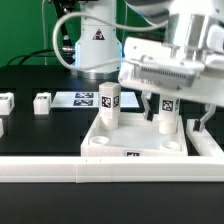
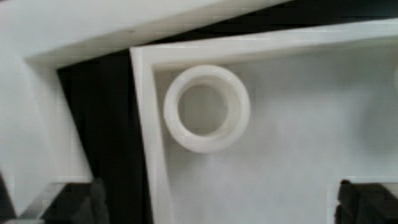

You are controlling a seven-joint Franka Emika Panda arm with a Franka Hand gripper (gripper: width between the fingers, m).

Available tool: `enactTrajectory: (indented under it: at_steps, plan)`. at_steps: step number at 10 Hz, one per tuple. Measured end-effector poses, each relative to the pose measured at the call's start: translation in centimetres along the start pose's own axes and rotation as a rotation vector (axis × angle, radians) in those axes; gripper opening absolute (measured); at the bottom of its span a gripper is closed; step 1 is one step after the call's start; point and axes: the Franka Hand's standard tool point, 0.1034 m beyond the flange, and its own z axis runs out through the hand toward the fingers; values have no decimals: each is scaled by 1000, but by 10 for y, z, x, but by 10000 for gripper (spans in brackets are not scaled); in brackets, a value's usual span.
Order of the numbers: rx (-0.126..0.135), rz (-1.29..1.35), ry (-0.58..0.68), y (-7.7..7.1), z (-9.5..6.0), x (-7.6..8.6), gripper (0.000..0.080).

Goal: Assemble square table

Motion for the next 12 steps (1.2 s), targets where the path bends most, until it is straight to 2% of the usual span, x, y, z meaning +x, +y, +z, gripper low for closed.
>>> enactTrajectory:
  at_steps: [1, 3, 4, 6, 9, 10, 11, 12]
  plan:
    - [-37, 14, -18, -16, -10, -9, 649]
    - [-29, 0, -30, -52, -19, -24, 649]
    - [-27, 19, -36, -60, -23, -29, 649]
    - [-29, 58, -27, -55, -19, -24, 649]
    - [-33, 221, -22, -58, -17, -24, 649]
    - [-69, 348, -16, -74, -8, -26, 649]
    - [-63, 477, -9, -95, -2, -27, 649]
    - [-71, 632, -9, -104, 0, -27, 649]
